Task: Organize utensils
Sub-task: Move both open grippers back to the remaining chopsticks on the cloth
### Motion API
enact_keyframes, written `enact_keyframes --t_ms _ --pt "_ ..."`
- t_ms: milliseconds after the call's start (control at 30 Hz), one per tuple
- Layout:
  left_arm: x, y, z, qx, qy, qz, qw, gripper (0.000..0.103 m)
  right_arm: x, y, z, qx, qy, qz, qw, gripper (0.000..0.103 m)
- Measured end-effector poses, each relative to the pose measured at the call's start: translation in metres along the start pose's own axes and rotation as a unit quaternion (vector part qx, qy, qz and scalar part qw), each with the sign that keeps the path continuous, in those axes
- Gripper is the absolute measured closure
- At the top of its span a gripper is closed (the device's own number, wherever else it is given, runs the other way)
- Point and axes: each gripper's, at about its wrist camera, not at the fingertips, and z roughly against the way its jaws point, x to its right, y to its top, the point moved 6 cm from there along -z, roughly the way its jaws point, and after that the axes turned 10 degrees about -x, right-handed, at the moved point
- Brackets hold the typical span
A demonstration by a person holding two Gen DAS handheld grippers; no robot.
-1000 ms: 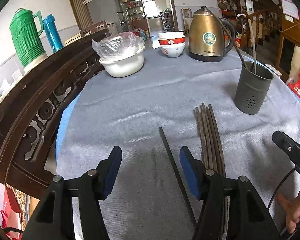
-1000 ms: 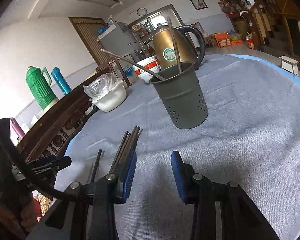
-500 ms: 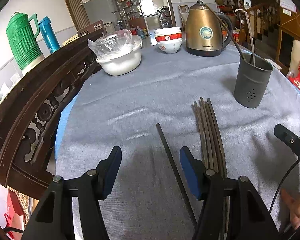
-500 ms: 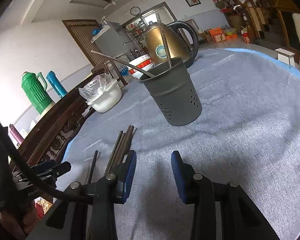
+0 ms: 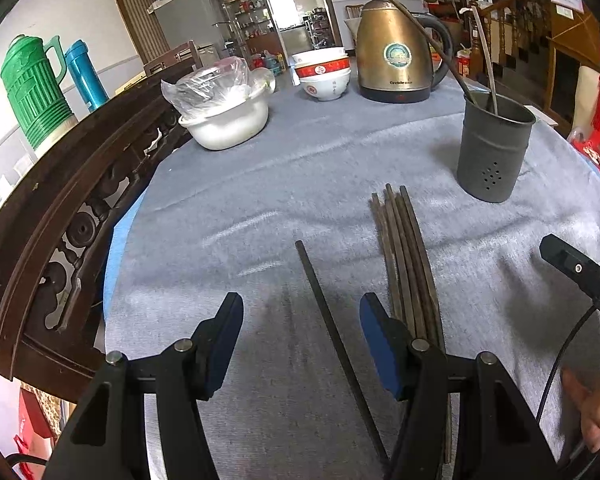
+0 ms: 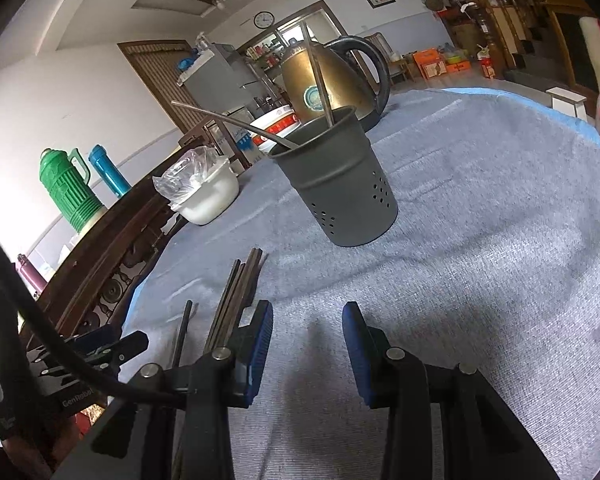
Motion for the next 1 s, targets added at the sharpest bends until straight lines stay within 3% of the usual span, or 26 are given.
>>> enact_keyframes --t_ms 1000 --pt "0.003 -0.005 -0.011 -0.016 -0.008 0.0 0.9998 0.041 0.002 -0.003 -0.005 -0.01 -0.001 -0.006 1.0 0.063"
